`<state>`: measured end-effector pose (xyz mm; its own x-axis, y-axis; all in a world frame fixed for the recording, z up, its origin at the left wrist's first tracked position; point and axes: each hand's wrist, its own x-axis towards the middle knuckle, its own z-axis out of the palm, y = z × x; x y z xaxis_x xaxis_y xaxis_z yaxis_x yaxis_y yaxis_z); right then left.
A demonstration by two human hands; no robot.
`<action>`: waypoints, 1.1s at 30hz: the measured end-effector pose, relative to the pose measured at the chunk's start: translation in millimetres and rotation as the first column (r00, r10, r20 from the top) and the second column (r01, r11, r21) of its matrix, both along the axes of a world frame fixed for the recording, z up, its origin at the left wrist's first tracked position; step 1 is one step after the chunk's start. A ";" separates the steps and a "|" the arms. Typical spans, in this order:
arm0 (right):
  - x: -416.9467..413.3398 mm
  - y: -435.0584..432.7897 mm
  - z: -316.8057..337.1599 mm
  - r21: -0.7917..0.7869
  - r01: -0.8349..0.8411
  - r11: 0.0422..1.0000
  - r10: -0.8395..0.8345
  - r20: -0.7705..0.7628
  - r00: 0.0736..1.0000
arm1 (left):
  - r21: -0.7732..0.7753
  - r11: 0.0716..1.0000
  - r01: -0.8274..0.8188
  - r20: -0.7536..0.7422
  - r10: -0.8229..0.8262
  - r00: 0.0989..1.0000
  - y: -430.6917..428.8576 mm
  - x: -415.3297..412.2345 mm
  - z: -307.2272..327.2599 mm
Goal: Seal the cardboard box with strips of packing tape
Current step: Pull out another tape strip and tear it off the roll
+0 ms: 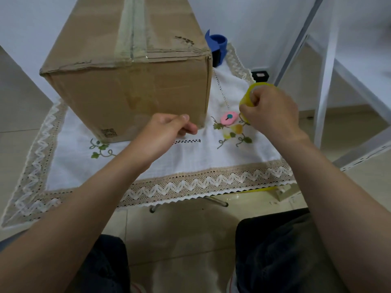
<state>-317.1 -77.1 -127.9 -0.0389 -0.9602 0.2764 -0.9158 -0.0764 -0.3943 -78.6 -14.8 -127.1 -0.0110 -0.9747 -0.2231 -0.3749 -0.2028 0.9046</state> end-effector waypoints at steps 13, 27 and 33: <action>0.3 -10.0 -17.5 0.159 0.075 0.984 -0.025 -0.294 0.955 | 0.098 0.991 0.095 0.183 -0.112 0.977 -0.1 -2.2 -6.9; 26.7 -15.1 -28.6 0.125 -0.091 0.988 0.132 -0.375 0.918 | 0.087 0.991 0.105 0.202 -0.121 0.972 1.5 -1.7 -6.6; 28.0 -13.1 -26.9 0.154 -0.043 0.987 0.110 -0.457 0.882 | 0.089 0.989 0.115 0.196 -0.131 0.972 1.7 -1.0 -6.3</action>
<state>-289.2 -90.2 -154.8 0.1361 -0.9844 0.1119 -0.9896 -0.1298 0.0618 -79.5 -13.2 -133.4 -0.0768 -0.9485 -0.3072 -0.5738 -0.2099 0.7916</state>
